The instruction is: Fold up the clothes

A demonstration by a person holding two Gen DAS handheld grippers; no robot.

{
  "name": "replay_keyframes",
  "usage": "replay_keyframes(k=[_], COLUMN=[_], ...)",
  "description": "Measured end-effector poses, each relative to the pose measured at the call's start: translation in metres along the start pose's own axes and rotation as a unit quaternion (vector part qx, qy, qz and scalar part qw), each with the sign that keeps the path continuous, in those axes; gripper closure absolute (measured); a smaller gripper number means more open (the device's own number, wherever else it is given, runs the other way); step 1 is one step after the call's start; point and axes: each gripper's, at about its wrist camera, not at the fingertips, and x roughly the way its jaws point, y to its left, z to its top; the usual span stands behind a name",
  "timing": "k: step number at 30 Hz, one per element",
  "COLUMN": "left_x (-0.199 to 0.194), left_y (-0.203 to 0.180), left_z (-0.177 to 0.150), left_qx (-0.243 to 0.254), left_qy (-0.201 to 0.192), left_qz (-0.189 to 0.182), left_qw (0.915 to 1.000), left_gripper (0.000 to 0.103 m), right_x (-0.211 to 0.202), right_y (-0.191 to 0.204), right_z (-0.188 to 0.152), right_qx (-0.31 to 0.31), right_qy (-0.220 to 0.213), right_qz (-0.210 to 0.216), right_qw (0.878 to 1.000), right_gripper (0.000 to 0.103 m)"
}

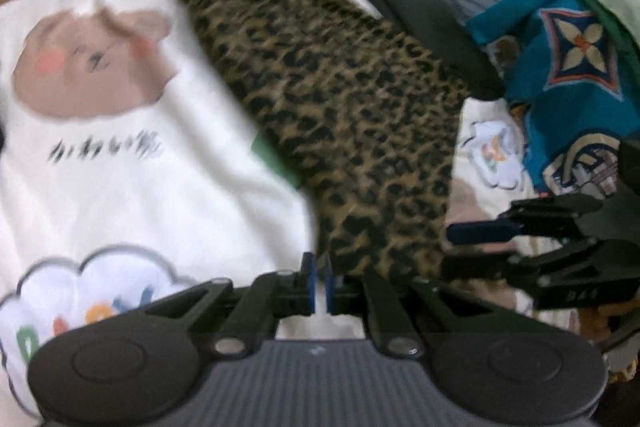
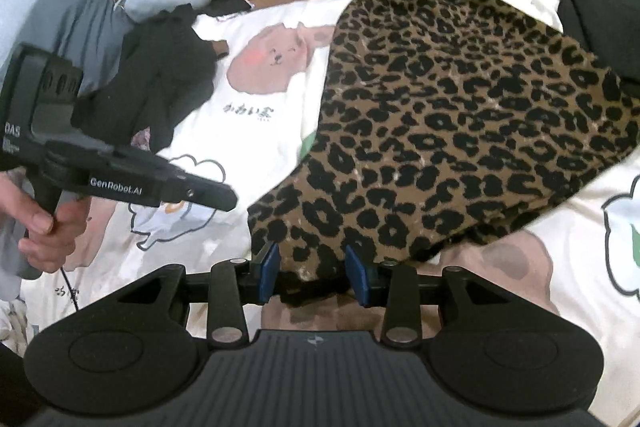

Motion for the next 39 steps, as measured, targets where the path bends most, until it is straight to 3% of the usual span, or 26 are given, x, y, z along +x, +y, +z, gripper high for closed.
replay_keyframes(k=[6,10,16,20,23,25,27,28,33,39], left_x=[0.02,0.042,0.062,0.055,0.046,0.04,0.034,0.032,0.042,0.041], left_y=[-0.022,-0.026,-0.013,-0.017,-0.012,-0.008,-0.004,-0.001,0.012,0.013], left_z=[0.013,0.003,-0.001,0.003,0.003,0.004,0.003,0.003,0.005,0.007], left_qx=[0.032,0.058,0.053,0.066,0.049,0.037,0.026,0.02,-0.016,-0.013], left_qy=[0.0,0.018,0.025,0.013,0.011,0.01,0.0,-0.007,0.006,-0.006], left_qz=[-0.048,-0.032,0.006,0.027,0.023,0.023,0.034,0.038,0.005,-0.016], left_qw=[0.9983,0.9977,0.9983,0.9974,0.9985,0.999,0.9991,0.999,0.9998,0.9998], left_gripper=[0.098,0.098,0.1,0.1,0.099,0.091,0.049,0.045,0.049,0.053], right_x=[0.014,0.029,0.034,0.026,0.017,0.012,0.01,0.011,0.022,0.036], right_y=[-0.006,-0.015,-0.027,-0.045,-0.066,-0.081,-0.093,-0.098,-0.1,-0.098], right_z=[-0.002,-0.009,-0.01,-0.008,-0.007,-0.009,-0.011,-0.013,-0.019,-0.022], right_qx=[0.004,0.012,0.029,0.056,0.108,0.152,0.196,0.216,0.255,0.275], right_qy=[0.013,0.029,0.022,0.013,-0.004,-0.015,-0.023,-0.025,-0.023,-0.016], right_qz=[0.002,-0.009,-0.045,-0.077,-0.083,-0.073,-0.051,-0.037,0.01,0.04], right_qw=[1.0,0.999,0.998,0.995,0.991,0.986,0.979,0.975,0.967,0.96], right_gripper=[0.06,0.061,0.062,0.062,0.062,0.062,0.061,0.06,0.06,0.06])
